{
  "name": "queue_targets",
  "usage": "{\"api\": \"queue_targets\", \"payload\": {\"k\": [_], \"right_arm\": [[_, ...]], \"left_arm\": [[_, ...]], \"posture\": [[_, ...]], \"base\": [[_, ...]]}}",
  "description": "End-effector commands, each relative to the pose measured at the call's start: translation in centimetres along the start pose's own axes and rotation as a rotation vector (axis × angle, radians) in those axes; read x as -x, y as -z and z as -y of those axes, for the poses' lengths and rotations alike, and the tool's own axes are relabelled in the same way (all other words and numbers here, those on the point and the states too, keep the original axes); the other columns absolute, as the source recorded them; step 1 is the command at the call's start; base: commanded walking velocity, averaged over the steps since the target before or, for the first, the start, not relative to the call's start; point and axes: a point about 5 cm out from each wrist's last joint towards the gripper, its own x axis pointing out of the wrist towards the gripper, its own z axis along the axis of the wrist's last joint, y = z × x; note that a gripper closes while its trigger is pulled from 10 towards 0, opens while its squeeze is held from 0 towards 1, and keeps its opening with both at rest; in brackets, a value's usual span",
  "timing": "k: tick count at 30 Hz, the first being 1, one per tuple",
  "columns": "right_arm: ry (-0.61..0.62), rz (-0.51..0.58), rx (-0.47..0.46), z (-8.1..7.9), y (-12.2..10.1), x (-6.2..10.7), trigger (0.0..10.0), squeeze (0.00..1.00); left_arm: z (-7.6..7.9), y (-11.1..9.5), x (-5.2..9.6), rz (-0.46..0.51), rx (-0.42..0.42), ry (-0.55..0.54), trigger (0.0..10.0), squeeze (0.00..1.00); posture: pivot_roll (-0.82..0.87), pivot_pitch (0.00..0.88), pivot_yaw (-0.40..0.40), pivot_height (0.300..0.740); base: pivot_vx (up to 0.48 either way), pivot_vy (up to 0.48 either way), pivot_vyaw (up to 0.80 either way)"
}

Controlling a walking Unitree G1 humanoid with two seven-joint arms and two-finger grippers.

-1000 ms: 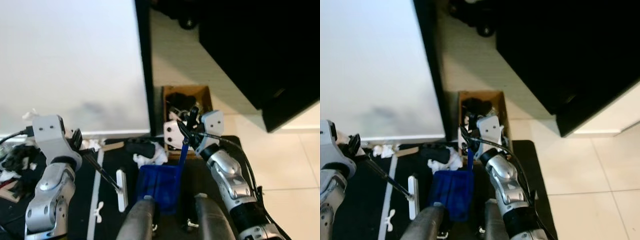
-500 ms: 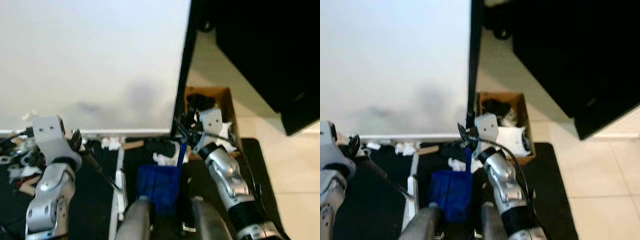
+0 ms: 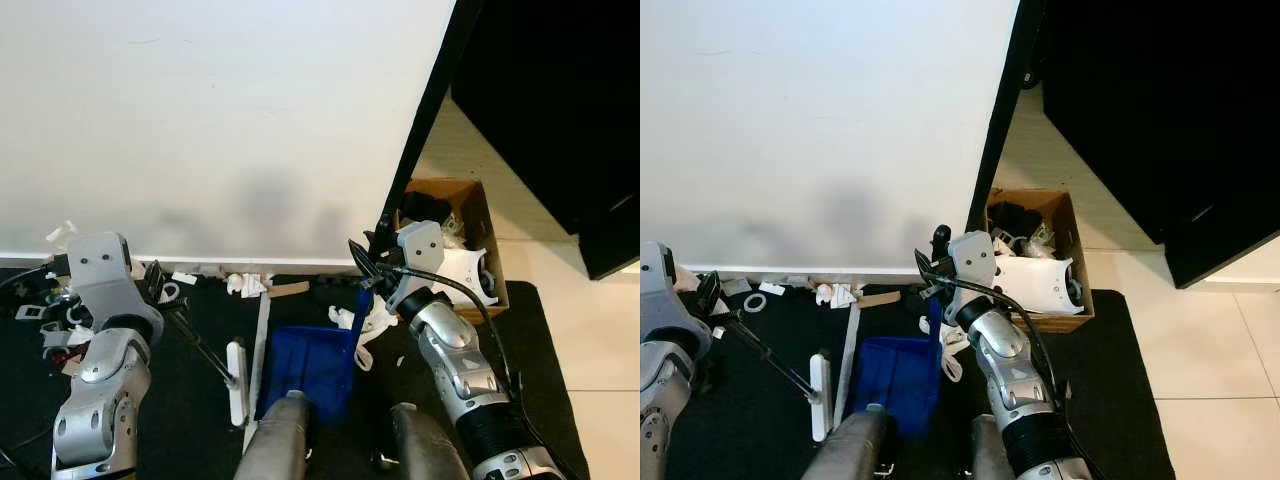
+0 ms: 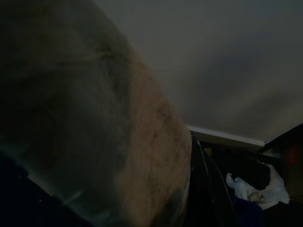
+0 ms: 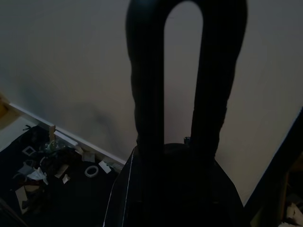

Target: Sweep floor

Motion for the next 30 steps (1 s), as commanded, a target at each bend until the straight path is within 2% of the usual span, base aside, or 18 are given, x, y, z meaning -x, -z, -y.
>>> {"api": "queue_targets", "payload": {"k": [1, 10, 13, 16, 19, 27, 30], "right_arm": [[0.007, -0.002, -0.037, -0.1, 0.4, 0.3, 10.0, 0.00], [0.008, -0.009, -0.025, 0.0, 0.5, 0.4, 10.0, 0.00], [0.015, -0.014, -0.005, 0.3, 0.6, 0.4, 10.0, 0.00], [0.047, -0.029, 0.034, 1.7, 0.7, 0.7, 10.0, 0.00], [0.052, -0.030, 0.037, 1.9, 0.7, 0.8, 10.0, 0.00], [0.211, -0.012, 0.152, 8.6, -1.7, 3.9, 10.0, 0.00], [0.257, -0.006, 0.181, 9.6, -2.0, 3.8, 10.0, 0.00]], "left_arm": [[-0.1, -0.1, 0.2, 0.009, -0.018, 0.001, 10.0, 0.00], [0.0, 0.0, 0.1, 0.010, -0.022, 0.006, 10.0, 0.00], [0.3, -0.2, -0.1, 0.038, -0.006, 0.015, 10.0, 0.00], [1.4, -0.9, -0.9, 0.079, 0.013, 0.048, 10.0, 0.00], [1.5, -0.9, -1.0, 0.081, 0.012, 0.052, 10.0, 0.00], [2.5, -0.5, -2.0, 0.055, -0.020, 0.092, 10.0, 0.00], [3.3, 0.0, -2.5, 0.035, -0.043, 0.151, 10.0, 0.00]], "posture": [[0.18, 0.221, 0.016, 0.740], [0.18, 0.225, 0.016, 0.740], [0.18, 0.228, 0.016, 0.740], [0.17, 0.237, 0.012, 0.740], [0.17, 0.237, 0.012, 0.740], [0.13, 0.245, 0.025, 0.740], [0.12, 0.245, 0.035, 0.740]], "base": [[0.000, 0.000, 0.00], [0.000, 0.000, 0.00], [0.000, 0.000, 0.00], [0.000, 0.000, 0.00], [0.000, 0.000, 0.00], [0.000, 0.000, 0.00], [0.000, 0.000, 0.00]]}}
